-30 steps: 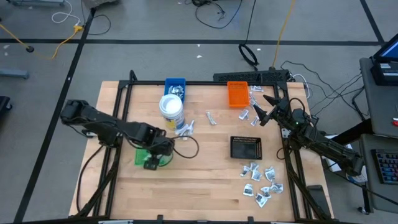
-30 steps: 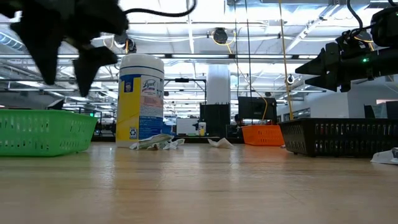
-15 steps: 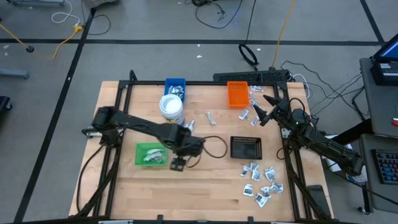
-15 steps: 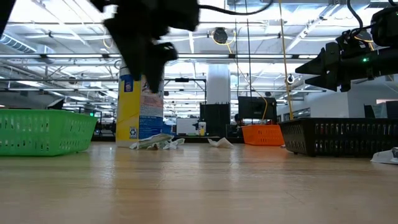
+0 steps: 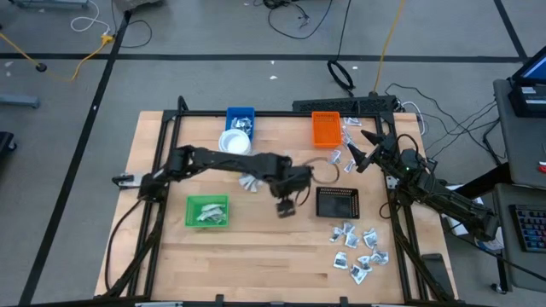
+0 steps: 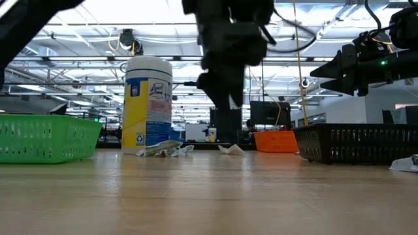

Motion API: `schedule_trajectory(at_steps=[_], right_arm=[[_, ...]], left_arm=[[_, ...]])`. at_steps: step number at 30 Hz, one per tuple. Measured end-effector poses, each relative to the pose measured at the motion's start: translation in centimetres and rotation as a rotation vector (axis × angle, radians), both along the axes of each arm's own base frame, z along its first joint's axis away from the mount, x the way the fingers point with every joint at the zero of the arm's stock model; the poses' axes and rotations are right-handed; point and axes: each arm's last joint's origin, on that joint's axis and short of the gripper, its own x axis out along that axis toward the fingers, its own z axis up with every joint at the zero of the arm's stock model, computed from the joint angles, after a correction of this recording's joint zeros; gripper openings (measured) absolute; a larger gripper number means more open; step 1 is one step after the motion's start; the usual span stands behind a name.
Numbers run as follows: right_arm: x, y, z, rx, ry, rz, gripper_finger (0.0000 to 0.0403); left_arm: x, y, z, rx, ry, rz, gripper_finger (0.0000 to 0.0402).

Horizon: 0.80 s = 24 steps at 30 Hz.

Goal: Pick & Place First Aid Supplies
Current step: Put the green bandage pack into the green bin

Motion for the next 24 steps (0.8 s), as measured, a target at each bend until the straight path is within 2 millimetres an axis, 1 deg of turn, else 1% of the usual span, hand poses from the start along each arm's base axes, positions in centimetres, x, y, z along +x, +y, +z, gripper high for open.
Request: schedule_trajectory(at_steps=[3, 6, 11, 14, 17, 24], right_arm=[[0.0, 0.0, 0.0, 0.000, 0.000, 0.000, 0.0393], [0.0, 0.0, 0.0, 0.000, -0.001, 0.000, 0.0393], [0.0, 0.0, 0.0, 0.000, 0.000, 0.000, 0.0393], [0.0, 0.0, 0.0, 0.000, 0.000, 0.000, 0.0393], [0.0, 0.0, 0.0, 0.000, -0.001, 0.000, 0.0393], [0.0, 0.0, 0.0, 0.000, 0.000, 0.000, 0.0393]], left_arm=[[1.0, 2.1, -0.3, -0.052, 0.005, 0.252, 0.0279], [1.4, 4.0, -0.6, -0.085, -0.005, 0.487, 0.0271], [1.9, 6.0, -0.4, -0.103, -0.080, 0.837, 0.0256], [2.3, 6.5, -0.2, -0.118, -0.131, 0.985, 0.0250], [2.5, 6.4, -0.2, -0.131, -0.157, 1.050, 0.0249], [1.7, 5.3, -2.9, 0.006, -0.145, 1.172, 0.0262]])
